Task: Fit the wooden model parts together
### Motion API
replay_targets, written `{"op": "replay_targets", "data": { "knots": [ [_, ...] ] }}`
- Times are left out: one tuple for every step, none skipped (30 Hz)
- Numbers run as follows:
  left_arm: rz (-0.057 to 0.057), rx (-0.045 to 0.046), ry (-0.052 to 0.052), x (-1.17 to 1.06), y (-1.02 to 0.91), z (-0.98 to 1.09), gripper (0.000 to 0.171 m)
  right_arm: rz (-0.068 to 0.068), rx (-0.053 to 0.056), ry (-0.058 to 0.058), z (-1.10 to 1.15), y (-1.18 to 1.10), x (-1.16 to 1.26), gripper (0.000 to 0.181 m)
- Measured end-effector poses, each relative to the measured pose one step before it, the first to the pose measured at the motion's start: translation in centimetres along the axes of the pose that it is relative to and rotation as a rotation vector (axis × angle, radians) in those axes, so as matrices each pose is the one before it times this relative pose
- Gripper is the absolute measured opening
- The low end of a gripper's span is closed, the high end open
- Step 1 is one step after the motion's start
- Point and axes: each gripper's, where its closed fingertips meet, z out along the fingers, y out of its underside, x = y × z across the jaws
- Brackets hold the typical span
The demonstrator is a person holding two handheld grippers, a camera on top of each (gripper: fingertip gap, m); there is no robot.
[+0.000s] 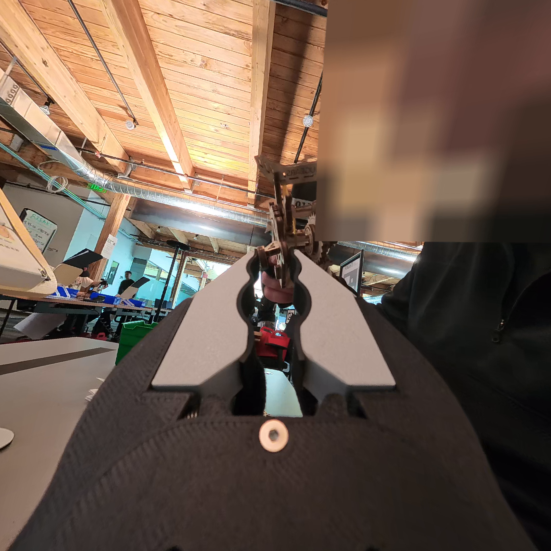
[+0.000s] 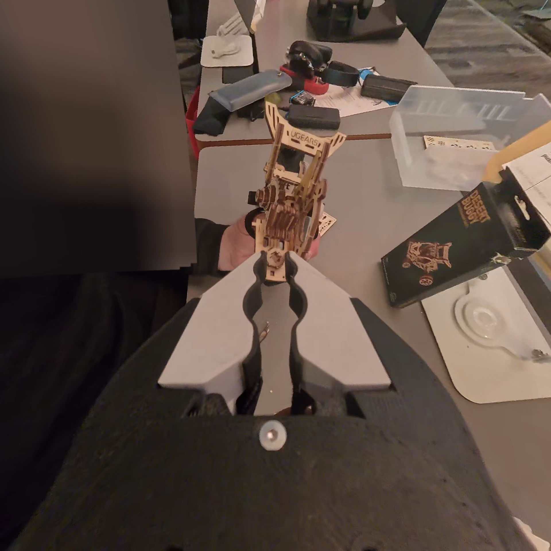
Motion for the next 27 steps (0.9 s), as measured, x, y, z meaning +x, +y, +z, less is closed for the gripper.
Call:
{"op": "replay_targets", "data": {
  "knots": [
    [0.0017, -0.00087, 0.0026, 0.065, 0.007, 0.034, 0.017, 0.0064, 0.0002, -0.0095, 0.234, -0.067, -0.028, 0.009],
    [0.0015, -0.00207, 0.0012, 0.039, 0.012, 0.032, 0.017, 0.0068, 0.0034, -0.0106, 0.163, -0.106, -0.068, 0.009],
    [0.0016, -0.00143, 0.0014, 0.051, 0.008, 0.024, 0.017, 0.0034, -0.0036, -0.0054, 0.126, 0.02, -0.012, 0.008],
    [0.0004, 0.00003, 0.002, 0.042, 0.006, 0.017, 0.016, -0.0013, -0.0076, 0.0, 0.077, 0.1, 0.044, 0.009],
    [-0.0002, -0.00008, 0.0006, 0.008, 0.0, 0.013, 0.016, -0.0022, -0.008, -0.0006, 0.056, 0.115, 0.008, 0.008],
    [0.0, -0.00062, 0.0005, 0.016, 0.005, 0.018, 0.017, 0.0006, -0.0038, -0.0032, 0.034, 0.064, -0.033, 0.008],
    [0.0, -0.0005, 0.001, 0.017, 0.016, 0.019, 0.016, 0.0031, -0.0029, -0.0053, 0.048, 0.045, -0.052, 0.008],
    [0.0001, -0.00046, 0.001, 0.013, -0.001, 0.018, 0.016, 0.0016, -0.0062, -0.003, 0.039, 0.082, -0.023, 0.009],
    [0.0006, -0.00098, 0.0001, 0.0, 0.023, 0.015, 0.016, -0.0012, -0.0047, -0.0013, 0.031, 0.05, -0.009, 0.008],
    [0.0004, -0.00079, 0.0009, 0.017, 0.014, 0.01, 0.016, 0.002, -0.0024, -0.0059, 0.03, 0.003, -0.052, 0.008],
    [0.0007, 0.0001, 0.0016, 0.04, -0.008, 0.018, 0.016, 0.0054, -0.002, -0.0076, 0.024, -0.012, -0.046, 0.009],
    [0.0011, -0.00122, -0.0003, 0.009, 0.011, 0.008, 0.016, 0.0033, -0.0049, -0.0033, 0.011, 0.048, 0.02, 0.009],
    [0.0017, -0.00138, 0.0, 0.011, 0.014, -0.007, 0.016, 0.0007, -0.0038, -0.0023, 0.015, 0.047, 0.015, 0.009],
    [0.0004, 0.00011, 0.0016, 0.034, -0.011, 0.002, 0.016, 0.0007, -0.0023, -0.0045, 0.004, 0.005, -0.036, 0.009],
    [0.001, -0.00002, 0.0003, 0.009, -0.003, 0.008, 0.016, -0.0001, -0.0028, -0.003, -0.008, 0.007, -0.019, 0.009],
    [0.0003, -0.00058, 0.0012, 0.022, 0.011, 0.011, 0.017, 0.0, -0.0035, -0.0032, -0.018, 0.007, -0.024, 0.009],
    [-0.0003, 0.00007, 0.0012, 0.009, -0.005, -0.001, 0.017, -0.0009, -0.0031, -0.0056, -0.031, -0.011, -0.071, 0.009],
    [-0.0005, 0.00125, 0.0004, -0.001, -0.014, 0.0, 0.017, -0.0015, -0.0045, -0.0031, -0.043, 0.022, -0.029, 0.009],
    [-0.0009, 0.00074, 0.0002, -0.011, -0.011, -0.005, 0.017, -0.002, -0.0054, -0.0003, -0.061, 0.029, 0.026, 0.009],
    [-0.0006, 0.00071, 0.0014, 0.014, -0.014, 0.003, 0.017, -0.0051, -0.0038, -0.0029, -0.07, 0.011, -0.015, 0.009],
    [-0.0005, -0.00125, 0.0014, 0.004, 0.025, 0.017, 0.017, -0.0066, -0.0032, -0.007, -0.037, 0.009, -0.097, 0.009],
    [-0.0003, -0.00129, 0.0015, 0.025, 0.026, 0.027, 0.017, -0.0048, -0.006, -0.0021, 0.007, 0.027, 0.004, 0.009],
    [-0.0005, -0.00156, 0.002, 0.028, 0.043, 0.025, 0.017, -0.0067, -0.0069, 0.0006, 0.006, 0.035, 0.043, 0.009],
    [-0.0006, -0.0006, 0.0021, 0.035, 0.017, 0.032, 0.017, -0.0086, -0.0036, -0.005, 0.004, -0.005, -0.036, 0.009],
    [-0.0006, -0.00186, 0.0007, 0.004, 0.038, 0.015, 0.017, -0.0081, -0.0018, -0.0025, 0.001, -0.068, -0.009, 0.009],
    [0.0002, -0.00063, 0.0004, 0.002, 0.008, 0.01, 0.017, -0.0077, -0.0018, 0.0049, -0.025, -0.076, 0.107, 0.009],
    [0.0001, 0.00017, 0.0005, 0.01, -0.009, -0.006, 0.017, -0.0061, -0.0028, -0.0011, -0.032, -0.062, 0.014, 0.009]
  ]
}}
